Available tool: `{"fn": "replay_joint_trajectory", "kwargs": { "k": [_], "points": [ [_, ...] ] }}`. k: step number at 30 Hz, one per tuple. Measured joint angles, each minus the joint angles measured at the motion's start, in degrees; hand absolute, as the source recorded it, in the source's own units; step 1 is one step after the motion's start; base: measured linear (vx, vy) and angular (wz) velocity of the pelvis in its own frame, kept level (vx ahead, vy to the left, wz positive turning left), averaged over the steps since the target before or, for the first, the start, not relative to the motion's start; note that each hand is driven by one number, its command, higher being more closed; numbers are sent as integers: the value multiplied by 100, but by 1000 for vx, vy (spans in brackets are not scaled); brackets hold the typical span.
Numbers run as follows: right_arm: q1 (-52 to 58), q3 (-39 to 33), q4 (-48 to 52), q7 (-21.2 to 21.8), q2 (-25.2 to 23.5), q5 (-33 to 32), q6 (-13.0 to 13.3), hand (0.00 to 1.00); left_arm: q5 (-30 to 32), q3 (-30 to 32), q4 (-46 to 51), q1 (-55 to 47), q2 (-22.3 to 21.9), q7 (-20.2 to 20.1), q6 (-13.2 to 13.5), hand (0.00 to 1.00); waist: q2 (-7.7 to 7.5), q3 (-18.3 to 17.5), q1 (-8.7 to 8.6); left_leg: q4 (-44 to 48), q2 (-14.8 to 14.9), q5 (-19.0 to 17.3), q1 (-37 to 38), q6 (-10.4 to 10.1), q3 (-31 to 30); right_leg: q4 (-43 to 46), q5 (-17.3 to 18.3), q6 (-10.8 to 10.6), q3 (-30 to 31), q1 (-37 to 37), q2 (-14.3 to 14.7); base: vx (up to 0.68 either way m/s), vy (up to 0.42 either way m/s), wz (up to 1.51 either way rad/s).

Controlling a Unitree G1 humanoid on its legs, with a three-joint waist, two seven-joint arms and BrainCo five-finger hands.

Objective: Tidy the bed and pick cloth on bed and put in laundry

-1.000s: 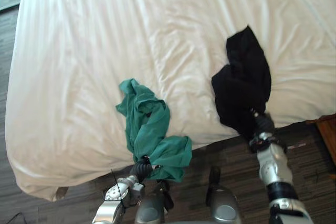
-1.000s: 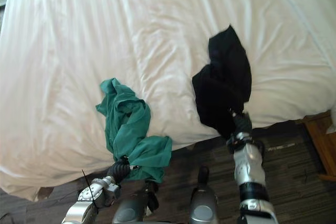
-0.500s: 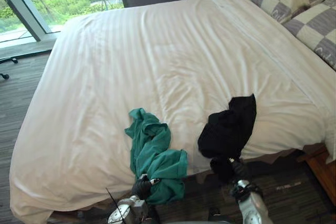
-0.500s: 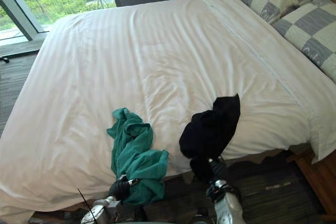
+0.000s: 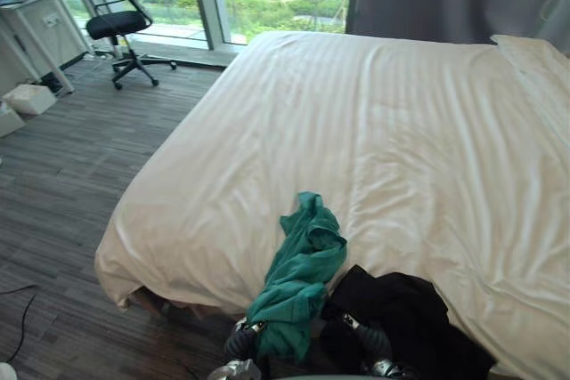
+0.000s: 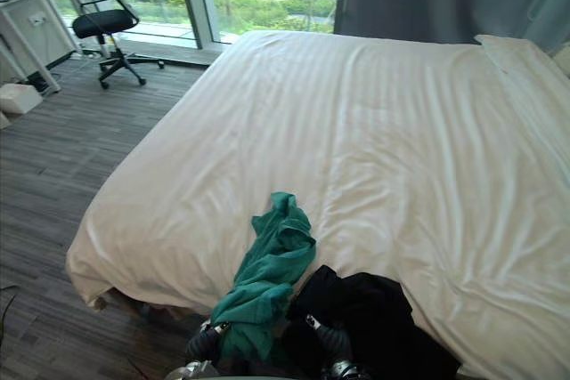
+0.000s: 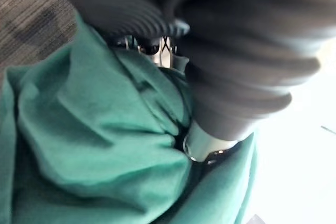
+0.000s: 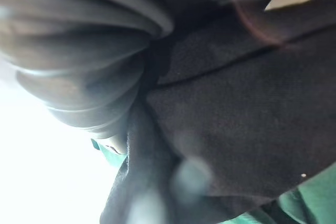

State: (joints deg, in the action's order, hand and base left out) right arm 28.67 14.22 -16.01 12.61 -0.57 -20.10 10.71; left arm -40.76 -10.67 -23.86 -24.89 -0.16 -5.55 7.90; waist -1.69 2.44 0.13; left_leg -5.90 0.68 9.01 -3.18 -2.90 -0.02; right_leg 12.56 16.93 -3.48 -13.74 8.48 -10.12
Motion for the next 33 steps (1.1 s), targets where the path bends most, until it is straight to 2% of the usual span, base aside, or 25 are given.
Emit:
{"fn": "replay_joint_trajectory", "kwargs": {
  "k": [2, 3, 4, 5, 6, 7, 8, 9, 10, 11, 13, 15, 17, 18, 19, 20, 21, 23, 25, 26, 28, 29, 31, 32, 33],
  "points": [
    [42, 71, -4, -8, -41, -1, -18, 100, -18, 28, 168, -103, -53, 78, 28, 100, -11, -5, 27, 1, -64, -391, -138, 531, 424, -217, -107, -82, -535, 220, -50, -40, 17, 153],
    [241, 95, 41, -60, -73, -3, -5, 100, -27, 24, 208, -104, -94, 61, 34, 100, -144, 20, 17, 169, -65, -777, -144, 1074, 1330, -497, -390, -40, -1180, 539, -198, 67, 60, 202],
    [282, 125, 60, -93, -77, -5, -6, 100, -34, 32, 237, -99, -116, 50, 45, 100, -175, 43, 10, 474, -16, -831, -237, 1134, 1782, -449, -403, -53, -1371, 575, -262, 138, 106, 284],
    [354, 175, 173, -277, -5, -7, -7, 100, -34, 41, 295, -145, -217, 15, 28, 100, 57, 46, 57, 1098, 341, -857, -297, 1287, 2975, -114, -402, -53, -1958, 748, -205, 110, 97, 210],
    [356, 174, 172, -343, 13, -10, -5, 100, -37, 42, 291, -175, -232, -6, 15, 100, 131, 40, 28, 1097, 407, -649, -257, 1227, 3147, 163, -398, -49, -2137, 744, -206, 126, 123, 258],
    [262, 172, 160, -460, 152, -7, -19, 100, -123, -1, 280, -165, -345, -33, -28, 100, 362, 85, -41, 844, 295, -567, -185, 1315, 2782, 1010, -190, -16, -2230, 528, -354, 73, 80, 198],
    [68, 159, 76, -504, 217, -7, -26, 100, -201, 23, 275, -70, -316, -33, -49, 100, 360, 122, -102, 574, 208, -510, -68, 1358, 2706, 333, 115, -60, -2032, 480, -156, 65, 61, 174],
    [-47, 156, 30, -515, 206, -9, -31, 100, -213, 26, 273, 26, -264, -37, -57, 100, 322, 165, -103, 503, 126, -521, -18, 1340, 2859, -124, 64, -38, -1980, 449, -80, 87, 24, 180],
    [-203, 135, -202, -526, 208, -13, -42, 100, -218, -33, 44, 239, -140, -48, -120, 100, 173, 272, -257, 398, -46, -452, 77, 1240, 2932, -319, -267, -205, -2105, 638, -117, 118, 31, 151],
    [-294, 130, -382, -531, 328, -12, -127, 100, -221, -103, 31, 261, -128, -39, -144, 100, 170, 263, -210, 137, -147, -234, 191, 1039, 2921, -240, -249, -238, -2235, 665, -190, 107, 83, 133],
    [-498, 126, -587, -549, 391, -14, -233, 100, -218, -207, 80, 214, -40, -19, -144, 100, 155, 303, -111, -3, -348, -201, 201, 963, 2640, -185, -222, -279, -2319, 722, -228, 21, 69, 57],
    [-503, 103, -590, -551, 398, -101, -236, 100, -183, -291, 93, 232, 82, 15, -144, 100, 90, 348, -154, -2, -482, -235, 134, 1007, 2298, 43, -229, -275, -2549, 734, -314, 14, 19, 94],
    [-484, 82, -591, -553, 471, -253, -241, 100, -124, -375, 129, 215, 125, 80, -144, 100, 83, 403, -217, 1, -546, -234, 140, 999, 1965, 918, -286, -100, -2556, 525, -529, 60, 54, 102],
    [-465, 58, -591, -553, 521, -300, -241, 100, -120, -454, 129, 221, 165, 93, -143, 100, 112, 420, -242, 2, -558, -240, 161, 992, 1740, 1680, -376, 410, -2441, 279, -684, 81, 108, 104],
    [-452, 5, -653, -561, 543, -401, -241, 100, -98, -545, 121, 288, 234, 98, -140, 100, 150, 479, -281, 8, -542, -267, 189, 943, 1411, 2327, -191, 430, -1802, -153, -589, 83, 108, 107],
    [-440, 1, -664, -581, 527, -442, -238, 100, -66, -561, 104, 319, 284, 98, -139, 100, 185, 508, -302, 19, -540, -266, 189, 942, 1289, 2326, -114, 315, -1576, -257, -473, 89, 88, 122],
    [-405, 11, -694, -661, 526, -528, -217, 100, -1, -597, 14, 420, 386, 98, -119, 100, 151, 509, -324, 27, -542, -253, 205, 925, 1042, 2198, 36, 120, -999, -460, -193, 77, 43, 104],
    [-345, 20, -728, -802, 521, -651, -50, 100, 98, -677, -183, 499, 505, 99, -65, 100, 109, 506, -328, 4, -609, -220, 274, 878, 707, 1614, 96, -5, -105, -656, 236, 78, 20, 119],
    [-342, -31, -729, -894, 522, -754, 19, 100, 123, -753, -228, 487, 511, 100, -19, 100, 70, 481, -322, 1, -779, -234, 327, 897, 466, 1084, 88, -38, 377, -705, 392, 25, -21, 100],
    [-365, -76, -728, -891, 531, -764, 22, 100, 159, -794, -227, 487, 505, 101, 4, 100, 36, 457, -309, 1, -903, -234, 303, 897, 445, 810, 27, 60, 531, -780, 371, 48, -35, 92],
    [-422, -122, -740, -883, 548, -772, 21, 100, 218, -805, -243, 489, 485, 124, 3, 100, 19, 416, -310, 3, -1000, -227, 329, 886, 424, 770, -190, 19, 592, -819, 310, 62, -23, 65],
    [-472, -140, -742, -877, 565, -876, 19, 100, 223, -867, -240, 471, 466, 166, 2, 100, 184, 412, -221, 13, -992, -212, 299, 866, 464, 704, -209, -29, 577, -797, 310, 56, -8, 34],
    [-586, -139, -742, -884, 612, -887, 20, 100, 256, -894, -239, 357, 435, 188, -11, 100, 291, 404, -229, 2, -984, -224, 279, 877, 468, 643, -228, -61, 578, -792, 335, 26, -13, 3],
    [-648, -139, -739, -889, 600, -886, 22, 100, 272, -894, -237, 313, 439, 188, -27, 100, 352, 390, -229, -1, -974, -352, 251, 713, 475, 533, -236, -58, 601, -777, 388, 6, -19, -7],
    [-654, -134, -739, -890, 599, -886, 21, 100, 274, -896, -237, 307, 440, 188, -31, 100, 344, 384, -230, -1, -975, -419, 243, 634, 478, 493, -239, -53, 611, -777, 388, 38, 32, -4]
  ]
}}
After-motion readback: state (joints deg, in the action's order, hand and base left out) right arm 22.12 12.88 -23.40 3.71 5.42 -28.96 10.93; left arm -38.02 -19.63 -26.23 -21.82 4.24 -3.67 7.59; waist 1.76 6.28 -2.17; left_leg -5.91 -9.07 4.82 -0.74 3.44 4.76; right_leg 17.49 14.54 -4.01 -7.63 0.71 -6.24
